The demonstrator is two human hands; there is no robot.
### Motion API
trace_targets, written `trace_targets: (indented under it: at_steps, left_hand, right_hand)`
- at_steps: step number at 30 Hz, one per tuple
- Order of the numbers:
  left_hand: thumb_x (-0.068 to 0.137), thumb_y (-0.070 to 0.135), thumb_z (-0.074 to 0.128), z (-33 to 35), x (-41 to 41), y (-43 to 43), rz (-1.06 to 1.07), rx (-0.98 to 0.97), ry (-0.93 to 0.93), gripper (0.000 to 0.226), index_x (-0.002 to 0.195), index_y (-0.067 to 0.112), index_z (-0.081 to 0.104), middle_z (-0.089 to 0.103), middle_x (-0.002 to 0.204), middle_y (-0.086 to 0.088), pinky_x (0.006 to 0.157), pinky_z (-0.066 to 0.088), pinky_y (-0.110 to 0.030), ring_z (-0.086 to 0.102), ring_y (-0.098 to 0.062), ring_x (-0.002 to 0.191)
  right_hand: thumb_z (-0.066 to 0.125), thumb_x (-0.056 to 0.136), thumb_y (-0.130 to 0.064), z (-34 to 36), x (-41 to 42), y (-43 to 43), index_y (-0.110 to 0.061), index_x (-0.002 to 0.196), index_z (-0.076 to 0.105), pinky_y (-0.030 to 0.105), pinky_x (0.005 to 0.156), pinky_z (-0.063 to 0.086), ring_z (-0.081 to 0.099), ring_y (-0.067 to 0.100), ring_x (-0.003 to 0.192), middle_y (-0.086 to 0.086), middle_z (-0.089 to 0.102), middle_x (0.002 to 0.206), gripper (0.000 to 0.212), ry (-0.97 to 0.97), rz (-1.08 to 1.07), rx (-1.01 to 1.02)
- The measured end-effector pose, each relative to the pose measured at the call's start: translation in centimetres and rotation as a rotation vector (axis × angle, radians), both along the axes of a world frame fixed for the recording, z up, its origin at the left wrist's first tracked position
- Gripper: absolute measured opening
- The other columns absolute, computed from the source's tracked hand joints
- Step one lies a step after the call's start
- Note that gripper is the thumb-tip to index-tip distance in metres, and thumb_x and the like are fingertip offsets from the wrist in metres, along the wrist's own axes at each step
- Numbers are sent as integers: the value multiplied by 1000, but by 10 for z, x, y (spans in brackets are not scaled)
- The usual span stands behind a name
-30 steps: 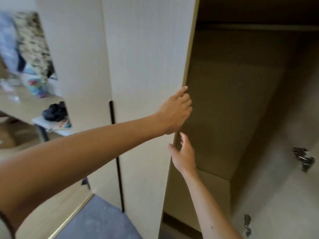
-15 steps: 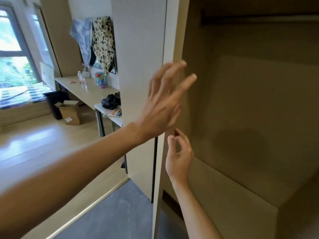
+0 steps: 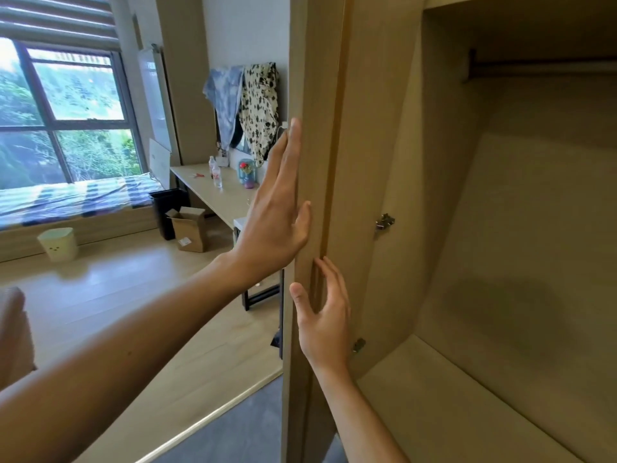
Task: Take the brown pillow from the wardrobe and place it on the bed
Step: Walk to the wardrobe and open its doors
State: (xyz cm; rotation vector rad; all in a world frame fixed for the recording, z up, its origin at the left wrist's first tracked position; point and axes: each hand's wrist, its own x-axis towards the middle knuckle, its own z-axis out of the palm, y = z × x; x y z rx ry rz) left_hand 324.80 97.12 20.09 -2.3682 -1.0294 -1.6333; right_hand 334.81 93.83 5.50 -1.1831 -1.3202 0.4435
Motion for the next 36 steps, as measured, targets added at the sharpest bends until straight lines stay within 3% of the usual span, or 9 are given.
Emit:
trace_targets:
  at_steps: [2, 4, 11, 18, 21, 23, 25, 33, 36]
  left_hand:
    - [88, -8, 60, 1, -15, 6, 37, -8, -43, 93, 163, 5, 6, 34, 160, -17, 114, 43, -41, 42, -28, 143]
    - [89, -6, 61, 2, -32, 17, 68, -5, -81, 91, 163, 6, 11, 42, 154, -15, 105, 50, -42, 50, -18, 131]
    - [94, -3, 59, 7, -87, 66, 35, -46, -148, 82, 162, 12, 17, 48, 152, 0, 94, 47, -10, 55, 16, 108]
    - [94, 8, 65, 11, -125, 109, 37, -139, -39, 94, 163, 21, 2, 37, 155, 10, 96, 34, 3, 41, 31, 117]
    - [93, 15, 67, 13, -136, 121, 62, -206, 2, 100, 163, 27, -3, 33, 166, 1, 102, 34, -2, 45, 18, 129]
    - [92, 19, 69, 15, -143, 128, 85, -252, 30, 104, 164, 30, -6, 27, 170, -1, 116, 37, -26, 44, -11, 145]
    - [92, 20, 69, 18, -150, 134, 87, -275, 69, 106, 164, 29, -8, 21, 172, -2, 121, 35, -46, 34, -25, 152]
    - [93, 22, 69, 17, -153, 128, 132, -271, 115, 102, 165, 20, -4, 14, 173, -4, 123, 29, -54, 24, -26, 156]
    - [94, 27, 67, 11, -138, 115, 182, -225, 30, 97, 165, 16, 3, 15, 173, -7, 123, 28, -50, 23, -27, 156]
  right_hand:
    - [71, 96, -39, 2, -17, 12, -21, 150, 51, 2, 109, 23, 37, -2, 142, -14, 42, 156, 61, -47, 10, -17]
    - [70, 97, -38, 3, -34, 24, -21, 153, 47, 14, 116, 26, 34, 5, 149, -9, 38, 164, 63, -72, 37, -44]
    - [65, 100, -41, 3, -79, 70, -26, 165, 25, 33, 128, 23, 11, 13, 161, -8, 7, 176, 77, -303, 86, -132]
    - [61, 102, -41, 4, -109, 107, -28, 167, 8, 42, 129, 23, -2, 18, 163, -4, -12, 175, 85, -442, 79, -174]
    - [60, 102, -42, 5, -115, 120, -29, 167, 5, 43, 129, 23, -5, 19, 163, -4, -18, 175, 86, -490, 88, -217]
    - [60, 102, -41, 7, -117, 128, -29, 167, 6, 43, 129, 23, -4, 20, 163, -4, -19, 174, 86, -518, 101, -239]
    - [61, 101, -40, 9, -118, 136, -29, 167, 6, 44, 129, 23, -1, 21, 163, -4, -20, 174, 87, -529, 121, -256]
    - [64, 101, -38, 0, -125, 137, -28, 167, 9, 43, 127, 29, 2, 19, 163, -5, -16, 175, 87, -481, 75, -206]
    - [60, 103, -37, -2, -120, 130, -26, 165, 22, 44, 127, 29, 13, 17, 162, -4, 5, 176, 74, -379, 61, -139]
